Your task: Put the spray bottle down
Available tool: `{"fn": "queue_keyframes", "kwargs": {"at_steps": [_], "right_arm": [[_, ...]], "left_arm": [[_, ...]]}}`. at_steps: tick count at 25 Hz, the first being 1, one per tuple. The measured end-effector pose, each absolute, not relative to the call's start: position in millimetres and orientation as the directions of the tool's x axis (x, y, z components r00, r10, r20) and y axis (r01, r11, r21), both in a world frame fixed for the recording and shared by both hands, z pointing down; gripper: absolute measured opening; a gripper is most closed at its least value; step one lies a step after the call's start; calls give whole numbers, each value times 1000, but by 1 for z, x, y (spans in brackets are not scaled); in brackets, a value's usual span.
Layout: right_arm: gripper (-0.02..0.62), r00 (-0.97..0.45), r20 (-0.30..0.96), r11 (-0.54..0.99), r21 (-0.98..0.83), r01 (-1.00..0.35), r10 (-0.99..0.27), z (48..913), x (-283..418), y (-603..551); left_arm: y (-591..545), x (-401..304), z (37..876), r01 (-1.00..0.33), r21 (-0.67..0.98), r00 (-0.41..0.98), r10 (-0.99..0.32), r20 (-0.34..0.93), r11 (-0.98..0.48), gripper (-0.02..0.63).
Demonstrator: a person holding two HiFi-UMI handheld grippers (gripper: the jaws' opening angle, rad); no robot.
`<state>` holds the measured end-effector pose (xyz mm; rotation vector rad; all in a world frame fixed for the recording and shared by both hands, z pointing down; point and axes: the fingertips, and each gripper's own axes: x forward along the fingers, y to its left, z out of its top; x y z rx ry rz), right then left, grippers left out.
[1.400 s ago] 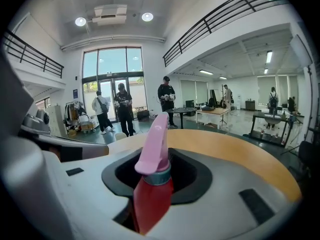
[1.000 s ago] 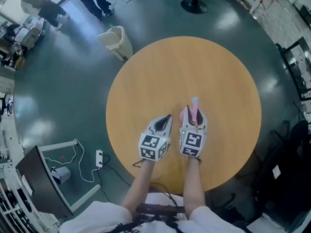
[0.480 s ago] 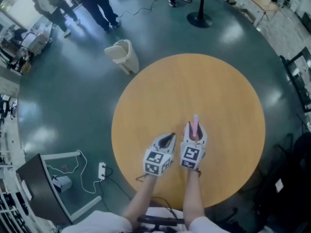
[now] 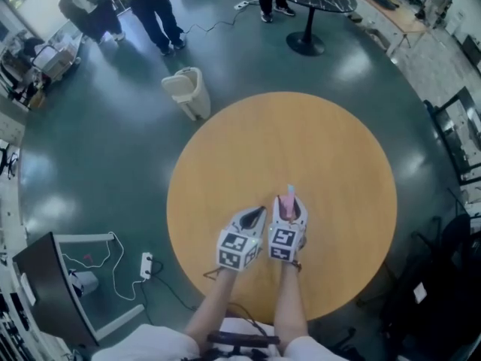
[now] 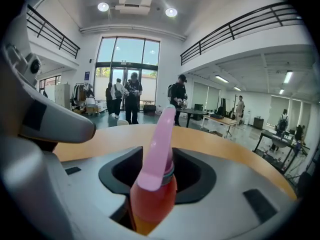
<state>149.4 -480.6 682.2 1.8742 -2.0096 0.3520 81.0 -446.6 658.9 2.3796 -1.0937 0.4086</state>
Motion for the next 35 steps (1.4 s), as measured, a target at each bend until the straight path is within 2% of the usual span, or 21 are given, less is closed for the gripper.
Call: {"fn": "queue_keyframes", "kwargs": {"at_steps": [2, 10, 14, 18, 24, 29, 35], "right_arm": [[234, -59, 441, 95, 59, -994, -896, 679, 150, -477], [236, -49, 349, 50, -8, -999, -936, 624, 165, -450], [236, -56, 252, 44, -54, -998, -966, 578, 171, -435], [236, -110, 145, 100, -73, -992, -983, 522, 167, -421], [193, -212, 27, 210, -66, -975, -977, 448, 148, -395], [187, -263, -56, 266, -58, -962, -963, 406, 137, -364], [175, -248, -127, 257, -59, -965, -960, 376, 139, -332]], "left_arm": [[-445, 82, 652, -771, 299, 634, -636, 440, -562, 11], [-449, 67, 607, -801, 247, 598, -714, 364, -545, 11], [-442, 62, 573, -810, 209, 586, -751, 304, -547, 11], [-427, 60, 531, -816, 181, 578, -785, 221, -550, 11], [-402, 55, 450, -821, 131, 565, -823, 50, -556, 11], [-377, 52, 425, -831, 109, 549, -836, -3, -546, 11], [-352, 55, 399, -837, 65, 541, -839, -60, -544, 11]]}}
